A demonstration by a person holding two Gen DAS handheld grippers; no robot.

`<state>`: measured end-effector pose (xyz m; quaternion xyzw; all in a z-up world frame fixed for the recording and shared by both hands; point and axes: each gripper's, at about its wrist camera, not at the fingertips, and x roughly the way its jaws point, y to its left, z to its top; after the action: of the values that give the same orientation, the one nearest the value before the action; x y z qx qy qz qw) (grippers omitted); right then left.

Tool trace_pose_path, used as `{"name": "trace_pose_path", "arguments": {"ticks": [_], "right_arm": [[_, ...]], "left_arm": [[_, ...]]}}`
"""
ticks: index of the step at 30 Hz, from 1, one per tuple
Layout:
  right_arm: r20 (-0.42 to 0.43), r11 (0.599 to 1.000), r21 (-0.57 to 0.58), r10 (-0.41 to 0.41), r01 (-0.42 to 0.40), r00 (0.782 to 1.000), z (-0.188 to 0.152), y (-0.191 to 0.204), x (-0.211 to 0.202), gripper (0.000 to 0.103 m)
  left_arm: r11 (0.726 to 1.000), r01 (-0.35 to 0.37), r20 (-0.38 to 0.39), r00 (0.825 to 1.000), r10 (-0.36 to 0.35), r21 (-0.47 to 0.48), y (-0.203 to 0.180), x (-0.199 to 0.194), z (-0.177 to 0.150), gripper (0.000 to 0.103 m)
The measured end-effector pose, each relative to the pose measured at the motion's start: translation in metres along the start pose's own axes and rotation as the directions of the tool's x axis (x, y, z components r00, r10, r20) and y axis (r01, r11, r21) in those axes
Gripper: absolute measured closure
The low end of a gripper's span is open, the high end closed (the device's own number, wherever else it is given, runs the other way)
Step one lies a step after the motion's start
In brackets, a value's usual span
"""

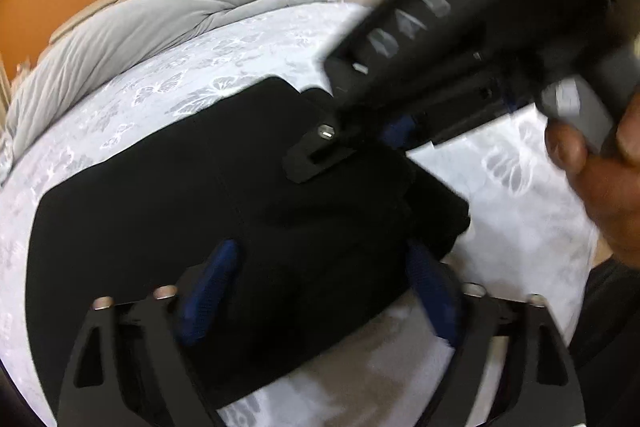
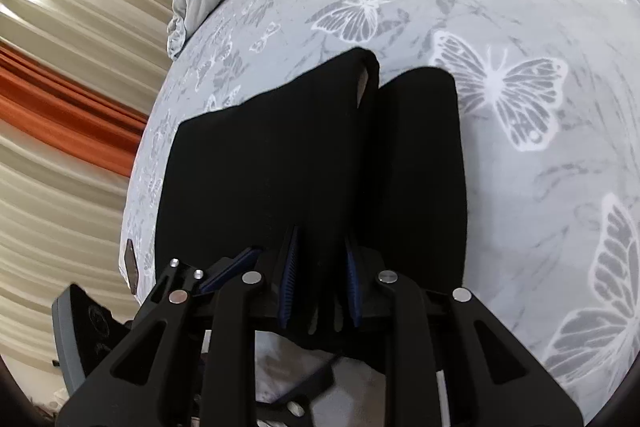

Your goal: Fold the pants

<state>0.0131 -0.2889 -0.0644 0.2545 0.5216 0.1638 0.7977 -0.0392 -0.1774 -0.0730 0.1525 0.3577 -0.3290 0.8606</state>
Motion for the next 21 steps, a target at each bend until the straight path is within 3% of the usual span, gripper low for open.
{"name": "trace_pose_path", "arguments": {"ticks": [2,3,4,6,9,12,15,17,19,20,21], "right_arm": [[0.005,1.0,0.004,0.018,-0.018,1.0,0.001,-0.001,-0.004,0.065],[0.01,0.999,0.0,0.035,-0.035,0.999,0.001,-0.001,-0.006,0.059],[0.012,0.999,-0.005,0.039,-0.039,0.999,0.001,0.0,-0.008,0.048],[0.029,0.999,-0.03,0.047,-0.046,0.998,0.0,0.005,-0.013,0.032],[0.056,0.995,-0.044,0.089,-0.087,0.994,-0.001,0.007,-0.022,0.026],[0.107,0.996,-0.016,0.094,-0.093,0.99,0.0,0.003,-0.035,0.025],[0.16,0.997,-0.041,0.064,-0.058,0.985,0.0,0.008,-0.046,0.025],[0.163,0.995,-0.103,0.004,0.013,0.987,-0.003,0.022,-0.039,0.025],[0.117,0.985,-0.17,-0.008,0.028,0.993,-0.007,0.043,-0.018,0.025],[0.101,0.981,-0.191,-0.013,0.032,0.995,-0.009,0.05,-0.009,0.025],[0.087,0.973,-0.225,-0.025,0.044,0.996,-0.012,0.063,0.005,0.025]], "left_arm": [[0.993,0.083,0.004,0.997,-0.083,-0.089,0.019,-0.006,0.008,0.063],[0.975,0.141,0.004,0.99,-0.143,-0.169,0.034,-0.01,0.012,0.069],[0.961,0.172,0.005,0.985,-0.175,-0.218,0.045,-0.011,0.013,0.082],[0.919,0.243,0.008,0.967,-0.254,-0.31,0.071,-0.011,0.014,0.09],[0.817,0.329,0.058,0.937,-0.344,-0.473,0.113,-0.017,0.01,0.091],[0.801,0.325,0.15,0.945,-0.29,-0.503,0.142,-0.051,0.01,0.092],[0.761,0.328,0.265,0.941,-0.21,-0.56,0.18,-0.097,0.004,0.092],[0.737,0.312,0.349,0.931,-0.11,-0.6,0.215,-0.136,-0.006,0.092],[0.758,0.23,0.365,0.931,0.011,-0.61,0.233,-0.164,-0.011,0.092],[0.754,0.194,0.378,0.923,0.077,-0.628,0.242,-0.18,-0.019,0.092],[0.744,0.192,0.386,0.918,0.095,-0.64,0.247,-0.186,-0.022,0.092]]}}
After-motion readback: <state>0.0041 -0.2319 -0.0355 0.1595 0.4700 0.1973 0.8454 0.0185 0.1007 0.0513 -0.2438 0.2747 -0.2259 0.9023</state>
